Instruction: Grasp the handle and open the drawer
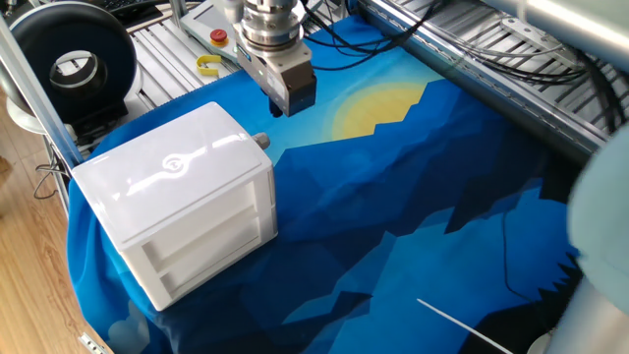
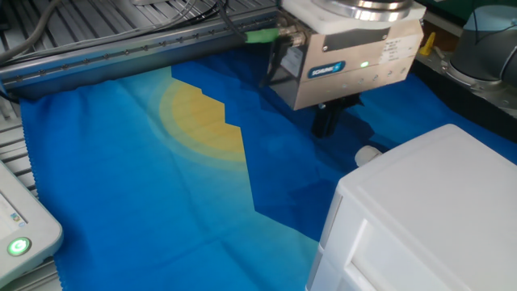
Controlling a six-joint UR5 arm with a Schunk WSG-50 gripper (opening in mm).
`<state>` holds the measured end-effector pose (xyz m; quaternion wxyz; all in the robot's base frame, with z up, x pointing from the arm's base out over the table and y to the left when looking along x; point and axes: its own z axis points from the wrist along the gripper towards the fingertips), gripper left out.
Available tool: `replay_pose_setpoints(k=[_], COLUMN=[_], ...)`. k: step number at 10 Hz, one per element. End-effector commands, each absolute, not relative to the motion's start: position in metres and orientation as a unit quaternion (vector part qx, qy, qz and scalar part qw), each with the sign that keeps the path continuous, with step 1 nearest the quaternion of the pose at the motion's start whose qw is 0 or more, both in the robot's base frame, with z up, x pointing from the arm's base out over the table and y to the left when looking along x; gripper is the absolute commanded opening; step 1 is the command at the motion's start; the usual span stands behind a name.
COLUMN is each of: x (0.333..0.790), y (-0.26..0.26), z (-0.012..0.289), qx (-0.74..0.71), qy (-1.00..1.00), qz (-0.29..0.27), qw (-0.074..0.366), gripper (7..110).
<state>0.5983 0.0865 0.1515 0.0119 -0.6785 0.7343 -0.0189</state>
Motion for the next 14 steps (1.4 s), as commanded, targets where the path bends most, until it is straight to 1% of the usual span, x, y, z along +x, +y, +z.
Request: replay_pose_setpoints(k=[1,8,10,14], x=[0.622,0.598,0.598,0.604], y=[0.093,0.108,0.118,0.120], z=[0.149,0.149,0.148,0.147], qx=[-0.684,-0.688,-0.695,-0.701], qy=[0.730,0.725,0.719,0.713], qz=[-0.003,-0.011,0.001,-0.010], qw=[0.014,0.004,0.016,0.026], gripper=[7,7,7,7])
